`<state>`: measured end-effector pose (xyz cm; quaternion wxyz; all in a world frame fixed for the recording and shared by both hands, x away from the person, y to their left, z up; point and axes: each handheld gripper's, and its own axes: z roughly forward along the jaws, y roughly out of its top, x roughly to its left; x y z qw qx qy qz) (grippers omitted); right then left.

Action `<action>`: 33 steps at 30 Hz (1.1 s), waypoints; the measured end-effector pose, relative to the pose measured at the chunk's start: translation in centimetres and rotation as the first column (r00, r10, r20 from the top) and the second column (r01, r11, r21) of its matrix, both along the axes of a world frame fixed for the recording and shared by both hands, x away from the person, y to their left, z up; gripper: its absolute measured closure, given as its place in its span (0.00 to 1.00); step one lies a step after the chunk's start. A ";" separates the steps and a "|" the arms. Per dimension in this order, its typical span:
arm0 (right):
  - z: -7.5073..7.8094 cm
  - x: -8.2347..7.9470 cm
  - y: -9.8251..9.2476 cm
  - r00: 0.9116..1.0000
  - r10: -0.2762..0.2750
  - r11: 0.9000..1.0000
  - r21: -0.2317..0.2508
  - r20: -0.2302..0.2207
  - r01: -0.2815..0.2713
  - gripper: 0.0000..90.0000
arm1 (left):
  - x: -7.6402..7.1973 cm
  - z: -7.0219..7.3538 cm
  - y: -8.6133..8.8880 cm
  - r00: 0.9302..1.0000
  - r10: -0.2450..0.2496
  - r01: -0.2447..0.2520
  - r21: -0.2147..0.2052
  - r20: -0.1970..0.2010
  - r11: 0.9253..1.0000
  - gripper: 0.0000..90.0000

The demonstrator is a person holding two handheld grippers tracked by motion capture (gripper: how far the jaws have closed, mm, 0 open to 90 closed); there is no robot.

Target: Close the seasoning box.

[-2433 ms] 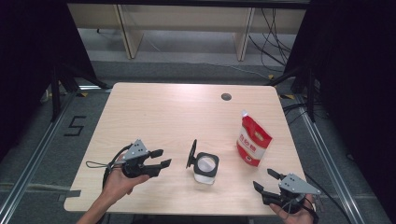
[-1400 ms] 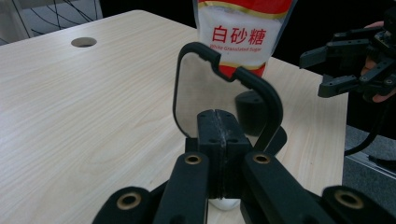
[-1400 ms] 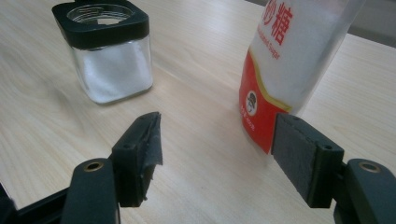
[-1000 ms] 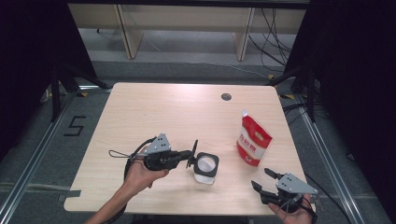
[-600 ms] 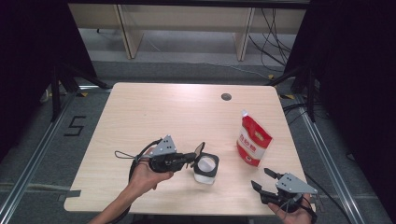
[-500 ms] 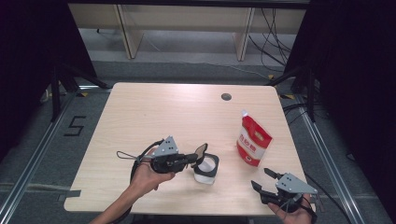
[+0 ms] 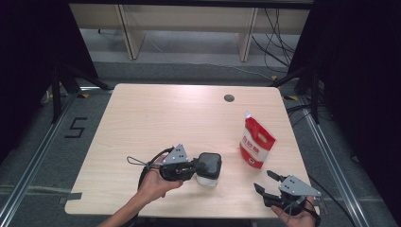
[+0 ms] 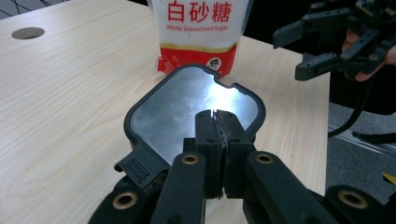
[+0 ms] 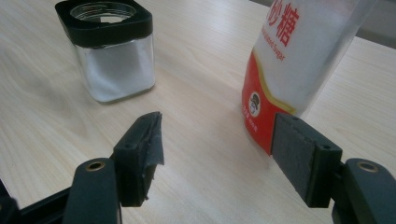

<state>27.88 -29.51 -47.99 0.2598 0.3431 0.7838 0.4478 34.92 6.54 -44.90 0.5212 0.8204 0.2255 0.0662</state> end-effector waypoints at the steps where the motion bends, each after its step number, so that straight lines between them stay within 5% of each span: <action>1: 0.0 0.0 0.0 1.000 0.000 1.000 -0.001 0.002 0.000 0.39 | -0.1 -0.1 -0.1 1.000 0.001 -0.001 0.005 -0.004 1.000 0.97; 12: 0.0 0.1 0.0 1.000 0.006 1.000 0.001 0.013 -0.006 0.39 | -0.3 -0.4 -0.5 1.000 0.005 -0.005 0.008 -0.001 1.000 0.94; 21: 0.0 0.0 0.0 1.000 0.003 1.000 -0.005 0.011 -0.003 0.39 | -0.2 1.9 0.9 0.996 0.089 -0.091 -0.064 -0.030 0.994 0.58; 24: 0.1 0.0 0.0 1.000 0.005 1.000 -0.007 0.013 -0.004 0.39 | 0.1 2.3 1.5 0.997 0.081 -0.080 -0.065 0.019 0.995 0.49; 33: 0.0 -0.1 0.1 1.000 -0.005 1.000 0.007 -0.002 0.005 0.39 | -0.8 1.9 4.0 0.989 0.144 -0.146 -0.057 -0.030 0.988 0.37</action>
